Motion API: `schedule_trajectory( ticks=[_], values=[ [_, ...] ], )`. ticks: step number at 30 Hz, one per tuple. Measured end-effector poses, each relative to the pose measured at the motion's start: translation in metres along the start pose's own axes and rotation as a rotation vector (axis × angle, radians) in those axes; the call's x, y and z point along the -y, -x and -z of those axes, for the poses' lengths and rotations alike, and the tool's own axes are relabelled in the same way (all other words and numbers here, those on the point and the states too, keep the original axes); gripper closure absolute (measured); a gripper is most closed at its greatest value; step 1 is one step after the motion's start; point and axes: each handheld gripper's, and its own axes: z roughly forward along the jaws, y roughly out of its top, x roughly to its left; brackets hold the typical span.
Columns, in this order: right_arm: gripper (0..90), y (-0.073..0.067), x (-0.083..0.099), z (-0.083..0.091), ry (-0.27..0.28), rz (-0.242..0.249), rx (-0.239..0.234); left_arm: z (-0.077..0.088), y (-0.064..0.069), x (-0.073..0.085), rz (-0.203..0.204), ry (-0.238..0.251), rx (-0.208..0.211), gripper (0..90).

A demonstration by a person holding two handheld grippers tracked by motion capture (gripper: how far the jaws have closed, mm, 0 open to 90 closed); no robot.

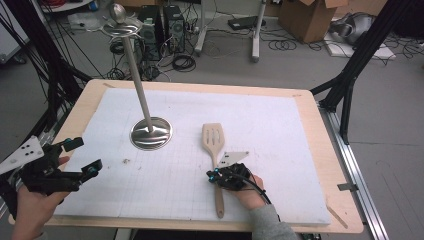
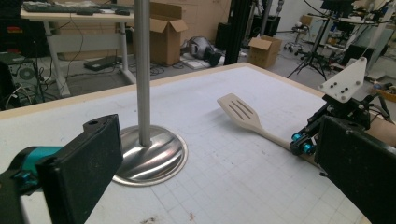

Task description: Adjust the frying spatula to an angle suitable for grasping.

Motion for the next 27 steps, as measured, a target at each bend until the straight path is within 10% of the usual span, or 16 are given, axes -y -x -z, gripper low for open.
schedule_trajectory(
  ticks=[27],
  values=[
    [90.0, -0.0068, 0.0014, -0.0049, -0.053, 0.017, 0.047, 0.0012, -0.0028, 0.0017, 0.008, 0.001, -0.002, 1.7]
  ],
)
